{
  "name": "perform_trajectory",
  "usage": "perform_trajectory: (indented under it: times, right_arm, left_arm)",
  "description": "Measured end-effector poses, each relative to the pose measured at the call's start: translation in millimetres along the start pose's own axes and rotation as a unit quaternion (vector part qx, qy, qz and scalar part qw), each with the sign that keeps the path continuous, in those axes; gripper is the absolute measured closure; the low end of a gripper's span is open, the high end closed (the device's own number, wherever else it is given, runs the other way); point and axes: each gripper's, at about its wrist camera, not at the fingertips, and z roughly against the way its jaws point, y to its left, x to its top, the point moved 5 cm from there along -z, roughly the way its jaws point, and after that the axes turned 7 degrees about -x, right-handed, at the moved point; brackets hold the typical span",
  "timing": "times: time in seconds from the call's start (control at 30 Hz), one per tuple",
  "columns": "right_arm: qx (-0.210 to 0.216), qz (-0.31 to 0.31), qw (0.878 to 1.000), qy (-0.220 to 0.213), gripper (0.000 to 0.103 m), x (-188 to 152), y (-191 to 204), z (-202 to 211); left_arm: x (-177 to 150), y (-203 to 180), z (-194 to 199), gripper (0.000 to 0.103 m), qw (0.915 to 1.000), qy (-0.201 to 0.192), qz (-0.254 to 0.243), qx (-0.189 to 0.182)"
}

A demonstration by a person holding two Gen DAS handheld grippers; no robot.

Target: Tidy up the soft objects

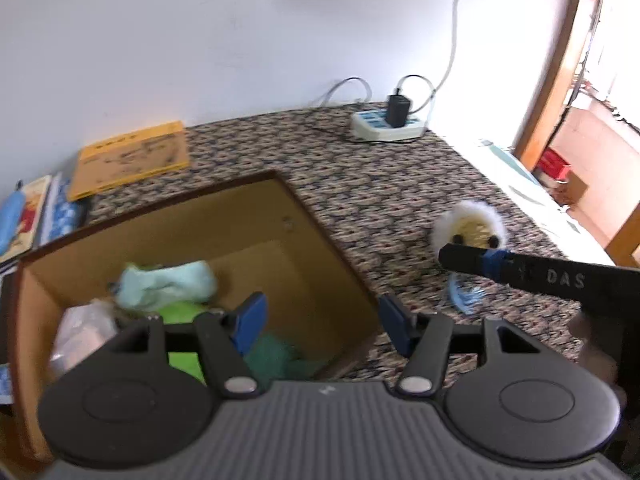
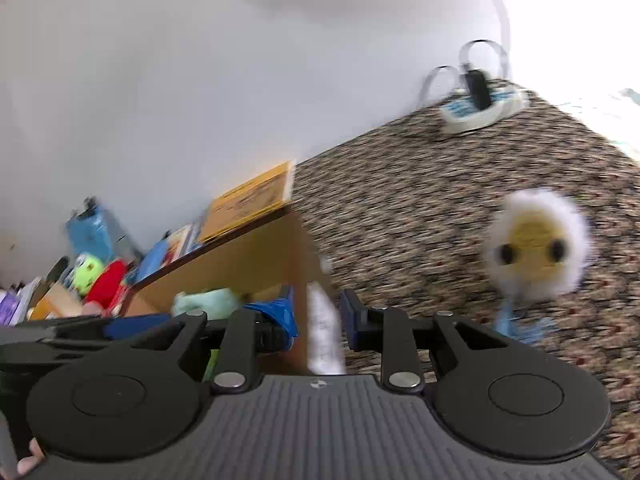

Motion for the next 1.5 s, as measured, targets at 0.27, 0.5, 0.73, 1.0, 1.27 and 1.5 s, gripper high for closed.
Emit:
perform_trajectory:
  times: [0.27,0.5,0.73,1.0,1.27,1.5]
  right_arm:
    - [-0.057,-0.070,0.996,0.005,0.095,31,-93,9]
    - [-0.061,-0.116,0.991,0.031,0.094,64,-158,-3]
    - [-0.035,-0.103,0.991,0.075,0.094,81,-187,-39]
    - [-0.001,-0.087,0.989,0.121,0.094,91,-196,-80]
    - [0.047,-0.058,0.985,0.154,0.093,91,-186,-105]
    - [0.098,-0.029,0.979,0.174,0.092,86,-164,-102]
  left_arm:
    - [16,-64,-31,0.042,0.9994,0.004,-0.025,-0.022]
    - [13,-108,-93,0.041,0.9970,0.047,-0.026,-0.055]
    - [19,-144,-136,0.041,0.9960,0.043,-0.030,-0.072]
    - [25,-155,-184,0.041,0.9952,0.071,-0.015,-0.065]
    - [31,-145,-213,0.041,0.9932,0.083,0.018,-0.080]
    - [21,-146,-227,0.041,0.9910,0.099,0.024,-0.086]
